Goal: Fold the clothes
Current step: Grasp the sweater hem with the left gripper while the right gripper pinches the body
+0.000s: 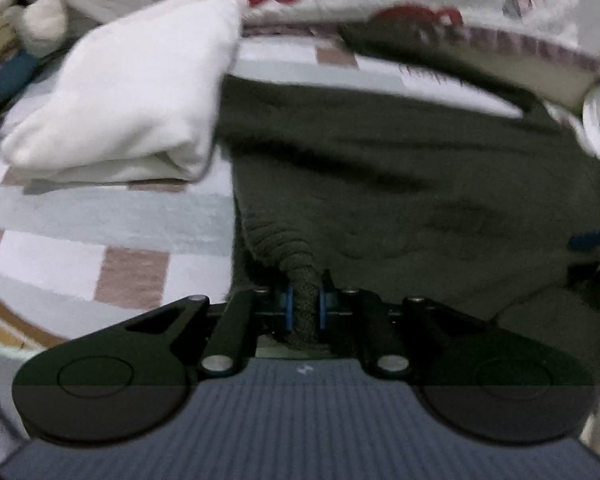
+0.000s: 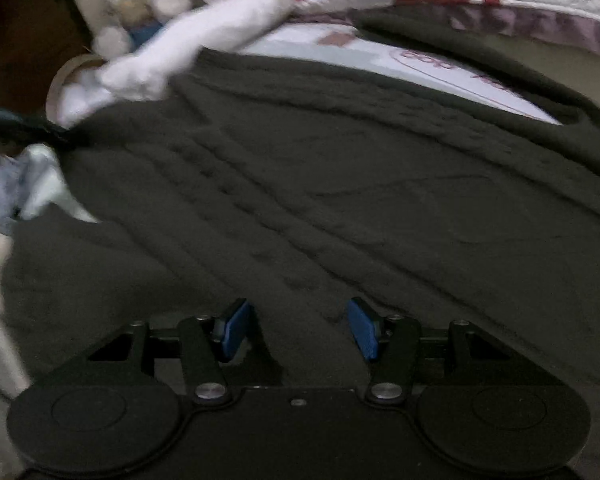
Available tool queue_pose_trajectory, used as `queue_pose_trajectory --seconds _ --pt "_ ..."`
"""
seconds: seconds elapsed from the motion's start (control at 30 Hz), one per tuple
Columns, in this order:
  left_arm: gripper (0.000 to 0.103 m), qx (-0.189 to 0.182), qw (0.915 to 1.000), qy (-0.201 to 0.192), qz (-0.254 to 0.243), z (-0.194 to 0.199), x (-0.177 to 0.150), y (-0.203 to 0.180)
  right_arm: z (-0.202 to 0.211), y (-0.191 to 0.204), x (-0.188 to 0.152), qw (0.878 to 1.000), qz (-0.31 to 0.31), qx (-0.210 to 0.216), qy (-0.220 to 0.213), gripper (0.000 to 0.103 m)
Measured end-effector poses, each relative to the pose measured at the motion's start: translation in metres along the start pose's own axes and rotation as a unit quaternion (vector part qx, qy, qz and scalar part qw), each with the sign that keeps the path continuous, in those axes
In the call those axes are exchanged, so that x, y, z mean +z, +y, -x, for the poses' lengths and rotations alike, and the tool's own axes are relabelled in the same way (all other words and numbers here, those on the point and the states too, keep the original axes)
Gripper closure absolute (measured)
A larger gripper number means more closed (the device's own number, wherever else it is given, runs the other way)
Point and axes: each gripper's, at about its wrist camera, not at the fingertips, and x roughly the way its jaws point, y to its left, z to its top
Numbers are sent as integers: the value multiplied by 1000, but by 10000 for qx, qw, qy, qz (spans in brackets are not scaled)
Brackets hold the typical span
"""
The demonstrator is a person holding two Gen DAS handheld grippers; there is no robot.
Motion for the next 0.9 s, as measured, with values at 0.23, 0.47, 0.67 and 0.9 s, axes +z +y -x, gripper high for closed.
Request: queue_pose_trajectory --seconds 0.23,0.47,0.67,0.9 --pt "94 138 9989 -175 406 21 -22 6 -4 10 -11 9993 371 3 37 43" --pt "94 538 9973 -500 -63 47 -18 -12 16 -4 -4 9972 -280 434 -533 90" --pt "91 934 9936 588 -233 -1 -46 -10 12 -16 -21 9939 -750 722 -371 86" --pt "59 740 9957 197 -516 35 -29 -40 83 -54 -45 9795 -1712 272 -1029 61"
